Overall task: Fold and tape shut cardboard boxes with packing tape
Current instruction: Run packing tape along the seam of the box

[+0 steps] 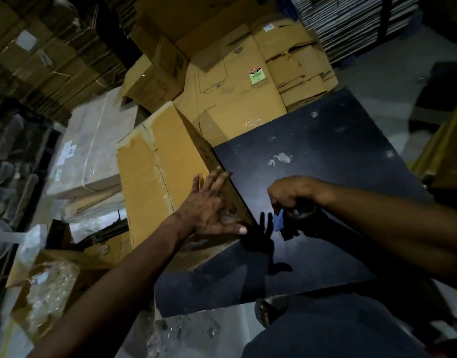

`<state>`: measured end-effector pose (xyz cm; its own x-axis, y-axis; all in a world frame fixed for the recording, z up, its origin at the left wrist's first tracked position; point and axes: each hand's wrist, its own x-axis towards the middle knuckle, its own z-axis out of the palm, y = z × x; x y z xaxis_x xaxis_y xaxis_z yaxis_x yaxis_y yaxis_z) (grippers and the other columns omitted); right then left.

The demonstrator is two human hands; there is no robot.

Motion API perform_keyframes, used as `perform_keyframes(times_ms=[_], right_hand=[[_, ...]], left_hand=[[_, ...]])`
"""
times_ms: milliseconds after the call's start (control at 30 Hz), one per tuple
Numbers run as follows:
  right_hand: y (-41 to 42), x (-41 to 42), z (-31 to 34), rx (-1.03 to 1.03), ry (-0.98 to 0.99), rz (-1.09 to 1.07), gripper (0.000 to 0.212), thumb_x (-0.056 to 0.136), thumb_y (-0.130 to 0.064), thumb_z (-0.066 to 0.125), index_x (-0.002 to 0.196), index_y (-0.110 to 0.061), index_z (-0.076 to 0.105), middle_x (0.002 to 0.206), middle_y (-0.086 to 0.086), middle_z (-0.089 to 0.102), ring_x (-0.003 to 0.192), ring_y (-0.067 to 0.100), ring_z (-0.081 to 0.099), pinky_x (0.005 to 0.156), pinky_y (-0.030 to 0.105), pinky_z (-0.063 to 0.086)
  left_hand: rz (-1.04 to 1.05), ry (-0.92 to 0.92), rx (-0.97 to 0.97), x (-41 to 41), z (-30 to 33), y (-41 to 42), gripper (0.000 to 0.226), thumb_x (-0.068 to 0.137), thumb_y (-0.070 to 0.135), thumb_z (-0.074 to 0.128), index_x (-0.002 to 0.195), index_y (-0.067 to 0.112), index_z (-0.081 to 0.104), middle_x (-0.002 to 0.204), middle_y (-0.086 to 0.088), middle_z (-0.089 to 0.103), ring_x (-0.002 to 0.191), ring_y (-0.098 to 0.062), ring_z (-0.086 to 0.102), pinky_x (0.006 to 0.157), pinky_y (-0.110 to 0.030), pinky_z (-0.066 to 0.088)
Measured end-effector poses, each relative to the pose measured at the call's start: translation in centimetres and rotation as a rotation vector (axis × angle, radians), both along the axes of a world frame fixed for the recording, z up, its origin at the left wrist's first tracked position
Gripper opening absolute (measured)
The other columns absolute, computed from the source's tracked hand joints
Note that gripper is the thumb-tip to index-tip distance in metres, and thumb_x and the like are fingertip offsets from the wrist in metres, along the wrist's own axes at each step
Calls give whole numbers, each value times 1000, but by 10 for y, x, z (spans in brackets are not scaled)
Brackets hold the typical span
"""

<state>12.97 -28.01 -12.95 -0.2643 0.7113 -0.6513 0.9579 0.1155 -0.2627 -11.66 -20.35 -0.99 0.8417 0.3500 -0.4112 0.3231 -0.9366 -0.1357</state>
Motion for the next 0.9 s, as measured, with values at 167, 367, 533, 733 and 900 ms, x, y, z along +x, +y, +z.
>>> perform_keyframes(times_ms=[167, 367, 533, 733, 900], right_hand=[[-11, 27, -62, 1, 127, -160, 42, 70, -10, 81, 99, -40, 83, 103, -9, 77, 90, 18, 74, 84, 34, 63], [-34, 43, -61, 38, 191, -304, 48, 80, -14, 75, 117, -45, 79, 112, -13, 77, 96, 12, 70, 79, 33, 60], [-32, 51, -67, 173, 143, -447, 49, 86, -27, 71, 129, -51, 69, 126, -14, 71, 114, 16, 65, 89, 41, 59], [-19, 52, -33, 516, 648, -870, 75, 92, -26, 73, 161, -37, 44, 163, 0, 49, 144, 23, 53, 116, 34, 45], [11, 53, -11, 640, 948, -1057, 87, 88, -24, 71, 166, -36, 33, 168, 0, 41, 152, 24, 42, 121, 45, 45]], left_hand=[[118, -272, -335, -9, -1, 29, 57, 109, 73, 40, 134, 35, 75, 171, 0, 39, 165, -20, 23, 129, -63, 24], [-234, -147, -4, -28, -24, 63, 43, 116, 43, 37, 147, 27, 62, 180, 0, 28, 171, -25, 1, 132, -69, 9], [-11, -287, -40, 18, -38, 73, 50, 119, 50, 25, 155, 27, 50, 172, -2, 38, 170, -24, 6, 133, -65, 9], [245, -406, -11, 101, -56, 106, 54, 117, 55, 21, 146, 23, 53, 158, -8, 53, 160, -37, 30, 127, -68, 23], [278, -496, -2, 132, -71, 119, 55, 115, 59, 18, 137, 28, 58, 141, -5, 60, 144, -37, 44, 122, -67, 29]])
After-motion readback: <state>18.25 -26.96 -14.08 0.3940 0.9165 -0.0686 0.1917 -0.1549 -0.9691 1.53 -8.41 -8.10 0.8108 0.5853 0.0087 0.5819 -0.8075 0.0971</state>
